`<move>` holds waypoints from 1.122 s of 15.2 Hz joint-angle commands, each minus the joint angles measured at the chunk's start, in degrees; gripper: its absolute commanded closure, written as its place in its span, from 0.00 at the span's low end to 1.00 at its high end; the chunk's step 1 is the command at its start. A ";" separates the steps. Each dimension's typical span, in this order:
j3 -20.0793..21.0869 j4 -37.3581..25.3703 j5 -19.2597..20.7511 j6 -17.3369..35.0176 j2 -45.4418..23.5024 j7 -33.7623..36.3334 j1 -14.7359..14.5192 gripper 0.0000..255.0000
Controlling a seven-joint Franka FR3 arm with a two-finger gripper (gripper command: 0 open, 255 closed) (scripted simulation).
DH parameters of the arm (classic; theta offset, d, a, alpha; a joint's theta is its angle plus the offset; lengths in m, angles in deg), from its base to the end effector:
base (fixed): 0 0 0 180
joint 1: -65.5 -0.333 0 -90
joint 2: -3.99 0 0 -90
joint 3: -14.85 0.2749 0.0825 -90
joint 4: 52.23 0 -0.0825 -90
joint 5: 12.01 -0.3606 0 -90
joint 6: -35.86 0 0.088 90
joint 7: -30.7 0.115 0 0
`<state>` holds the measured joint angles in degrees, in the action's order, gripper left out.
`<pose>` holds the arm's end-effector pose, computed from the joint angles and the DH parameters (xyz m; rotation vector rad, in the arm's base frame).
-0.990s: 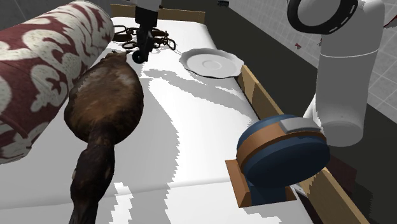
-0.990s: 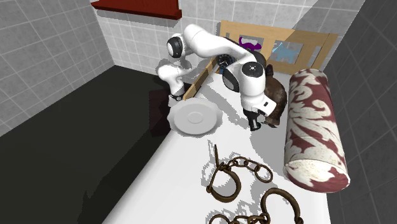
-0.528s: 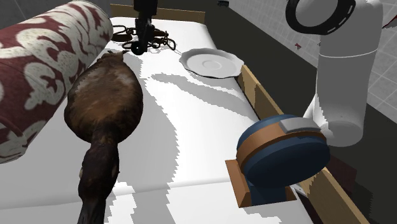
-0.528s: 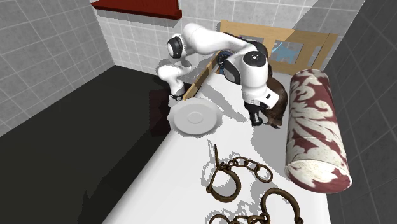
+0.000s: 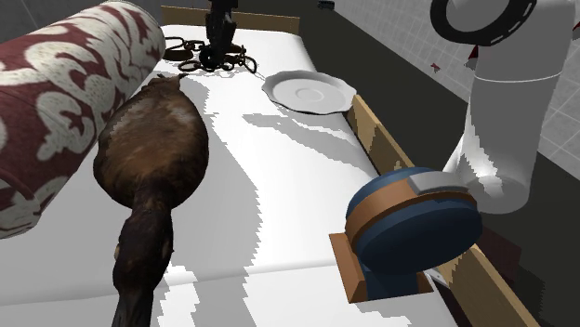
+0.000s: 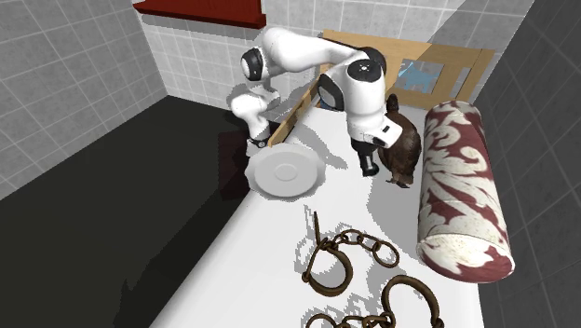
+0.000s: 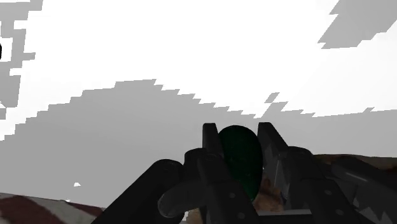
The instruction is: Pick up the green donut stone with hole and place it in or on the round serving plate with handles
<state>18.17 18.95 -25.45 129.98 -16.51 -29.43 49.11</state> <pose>0.5860 0.2301 0.5261 -2.2480 -1.8507 -0.1882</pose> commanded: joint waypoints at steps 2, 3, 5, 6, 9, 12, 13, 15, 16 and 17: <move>-0.82 10.02 -0.75 2.37 6.94 -3.19 1.82 1.00; -1.14 12.80 -0.94 2.87 8.97 -4.24 2.40 1.00; -1.88 17.87 -1.26 3.62 12.79 -6.34 3.50 1.00; -2.29 20.20 -1.37 3.88 14.59 -7.39 4.03 1.00; -3.66 26.48 -1.53 4.32 19.65 -10.54 5.57 1.00; -5.21 31.88 -1.39 4.32 24.25 -13.68 7.09 1.00; -5.77 33.50 -1.27 4.23 25.69 -14.73 7.59 1.00; -6.95 36.51 -0.94 3.96 28.45 -16.83 8.60 1.00; -7.56 37.90 -0.72 3.77 29.76 -17.88 9.11 1.00; -8.20 39.22 -0.46 3.55 31.03 -18.93 9.62 1.00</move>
<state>10.52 56.99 -26.13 133.94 13.21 -47.41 58.28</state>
